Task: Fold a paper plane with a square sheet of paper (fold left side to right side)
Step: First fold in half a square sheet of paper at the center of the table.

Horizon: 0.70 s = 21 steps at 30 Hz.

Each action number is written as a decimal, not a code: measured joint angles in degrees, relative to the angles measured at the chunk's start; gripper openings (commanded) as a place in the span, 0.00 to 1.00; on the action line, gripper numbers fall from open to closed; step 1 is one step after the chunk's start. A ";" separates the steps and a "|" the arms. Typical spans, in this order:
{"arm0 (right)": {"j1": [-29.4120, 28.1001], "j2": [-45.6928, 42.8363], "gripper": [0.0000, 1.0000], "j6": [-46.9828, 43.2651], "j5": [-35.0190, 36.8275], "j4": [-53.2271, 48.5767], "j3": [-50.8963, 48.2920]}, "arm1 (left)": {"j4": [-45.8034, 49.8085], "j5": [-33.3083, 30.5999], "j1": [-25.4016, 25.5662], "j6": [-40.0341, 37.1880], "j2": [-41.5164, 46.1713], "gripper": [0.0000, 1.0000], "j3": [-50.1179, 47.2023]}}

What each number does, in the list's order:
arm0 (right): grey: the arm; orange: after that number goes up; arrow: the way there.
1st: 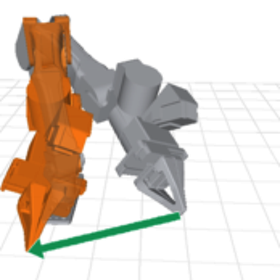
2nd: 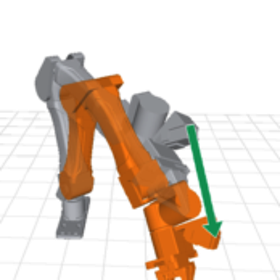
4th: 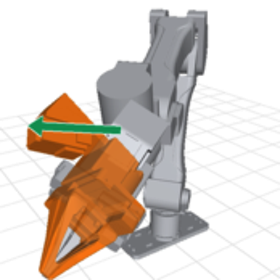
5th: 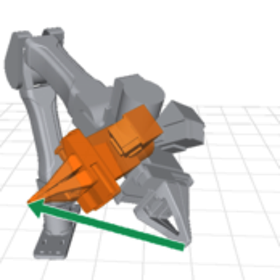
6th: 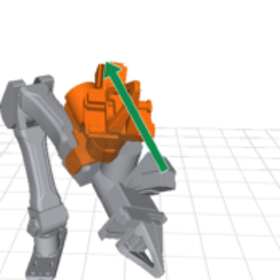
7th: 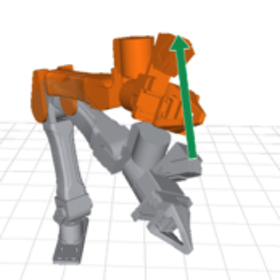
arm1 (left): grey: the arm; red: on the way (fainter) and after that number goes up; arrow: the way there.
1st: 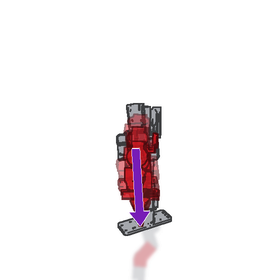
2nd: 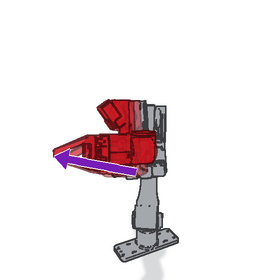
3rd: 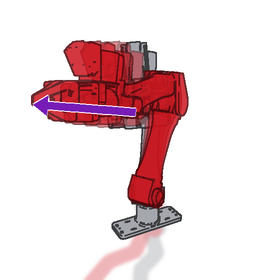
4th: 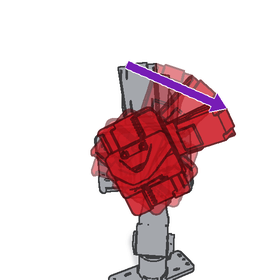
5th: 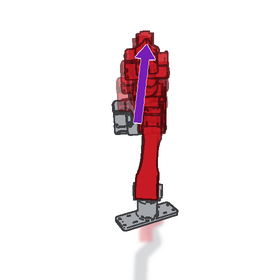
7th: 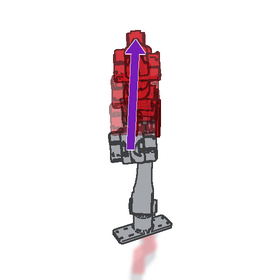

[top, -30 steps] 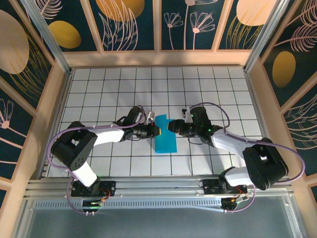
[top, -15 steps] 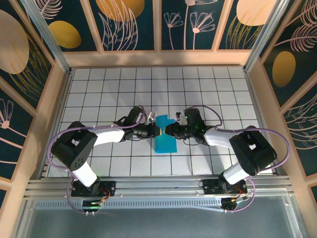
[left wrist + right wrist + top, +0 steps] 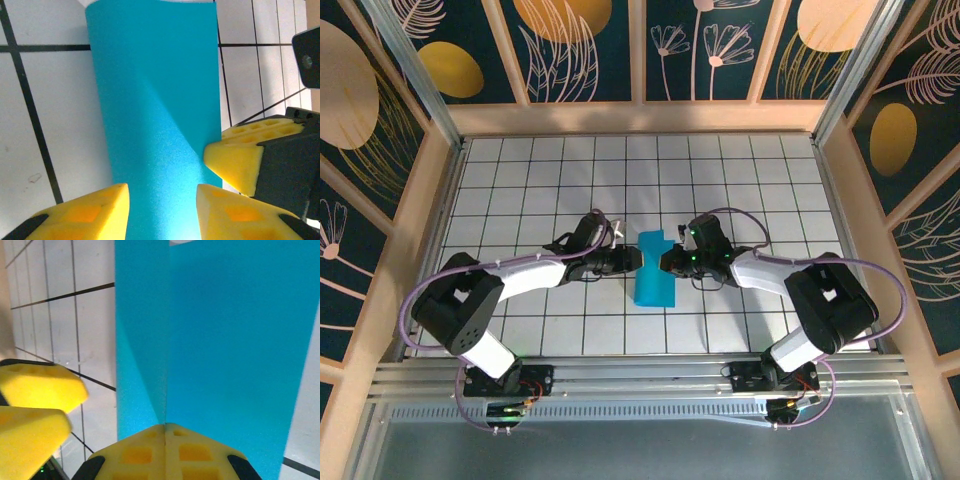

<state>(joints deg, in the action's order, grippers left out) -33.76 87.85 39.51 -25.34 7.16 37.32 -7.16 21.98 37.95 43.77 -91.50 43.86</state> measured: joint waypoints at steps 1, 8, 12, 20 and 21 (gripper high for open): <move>0.00 0.22 0.00 -0.15 0.35 -0.44 0.07 | 0.11 -0.20 0.00 -0.02 0.00 0.46 0.00; -0.07 1.25 0.00 -0.26 2.25 -3.80 0.50 | 0.55 -0.17 0.07 -0.02 -1.86 0.52 0.09; -0.11 1.25 0.00 -0.59 2.97 -4.52 0.90 | 0.61 0.07 0.15 -0.02 -3.85 0.53 0.85; -0.11 1.40 0.00 -0.70 3.45 -4.85 1.05 | 0.66 0.02 0.74 -0.07 -8.15 0.51 4.42; -0.11 1.46 0.00 -0.81 3.45 -4.92 1.07 | 0.81 0.00 0.74 -0.09 -8.59 0.51 4.61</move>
<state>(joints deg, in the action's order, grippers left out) -33.87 89.32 38.70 -21.89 2.24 38.39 -6.35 21.98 38.70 43.68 -100.09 48.47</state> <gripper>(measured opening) 0.055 0.517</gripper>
